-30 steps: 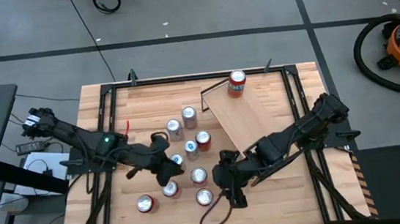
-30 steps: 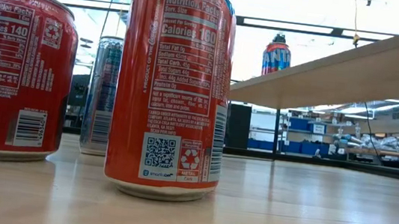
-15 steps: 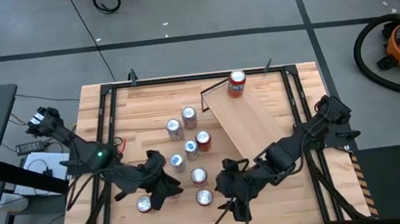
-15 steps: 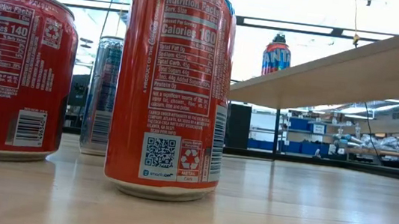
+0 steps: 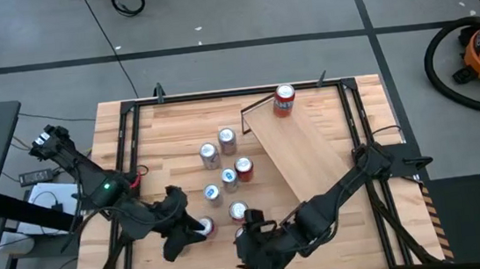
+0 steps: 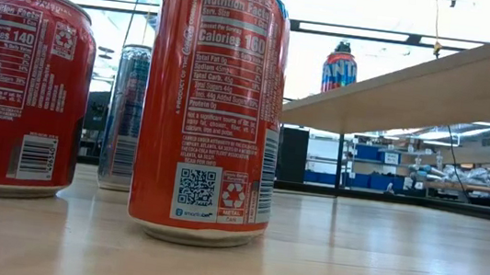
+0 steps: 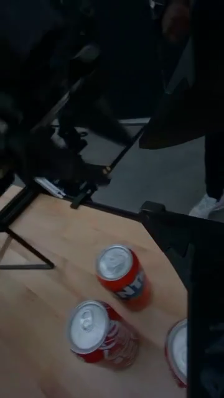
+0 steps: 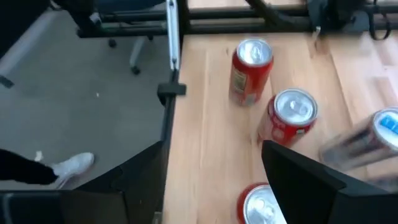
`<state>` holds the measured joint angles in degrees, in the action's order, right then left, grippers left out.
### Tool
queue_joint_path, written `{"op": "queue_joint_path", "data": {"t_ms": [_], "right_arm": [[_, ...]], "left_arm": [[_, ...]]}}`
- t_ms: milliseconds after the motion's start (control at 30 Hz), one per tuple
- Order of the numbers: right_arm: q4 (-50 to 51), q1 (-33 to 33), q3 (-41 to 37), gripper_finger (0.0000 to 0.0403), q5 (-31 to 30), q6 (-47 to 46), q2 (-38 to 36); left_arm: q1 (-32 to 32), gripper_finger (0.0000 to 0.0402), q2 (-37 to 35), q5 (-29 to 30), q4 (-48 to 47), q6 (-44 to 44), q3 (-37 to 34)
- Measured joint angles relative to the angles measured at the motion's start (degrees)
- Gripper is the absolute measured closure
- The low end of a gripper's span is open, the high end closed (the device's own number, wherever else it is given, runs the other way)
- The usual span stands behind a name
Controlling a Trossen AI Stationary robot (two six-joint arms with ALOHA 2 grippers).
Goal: Place canned beverage on shelf
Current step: Put the orange soda can aligned with the other orange soda can on the shelf
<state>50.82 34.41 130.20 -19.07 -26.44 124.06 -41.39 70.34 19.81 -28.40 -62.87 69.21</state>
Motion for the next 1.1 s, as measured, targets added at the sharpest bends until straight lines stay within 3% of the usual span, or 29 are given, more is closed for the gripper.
{"op": "queue_joint_path", "data": {"t_ms": [200,533,700,867,1100], "right_arm": [[4.14,-0.61,-1.91,0.0104,0.96,-1.81,0.88],[3.68,-2.45,-1.89,0.0038,0.11,4.4,5.62],[6.31,-3.09,-1.82,0.0036,-2.04,5.49,6.87],[8.4,-4.28,-1.78,0.0043,2.44,2.59,7.52],[9.45,-5.07,-1.86,0.0048,3.28,-2.03,8.91]], "left_arm": [[-1.93,0.0216,-0.41,0.09,-2.64,-0.79,0.0],[-2.25,0.0216,-0.43,0.09,-3.66,-0.85,0.0],[-2.25,0.0216,-0.43,0.09,-4.01,-1.01,-0.02],[-2.25,0.0216,-0.43,0.11,-4.42,-1.03,-0.02],[-2.23,0.0216,-0.43,0.59,-4.5,-1.05,-0.02]]}}
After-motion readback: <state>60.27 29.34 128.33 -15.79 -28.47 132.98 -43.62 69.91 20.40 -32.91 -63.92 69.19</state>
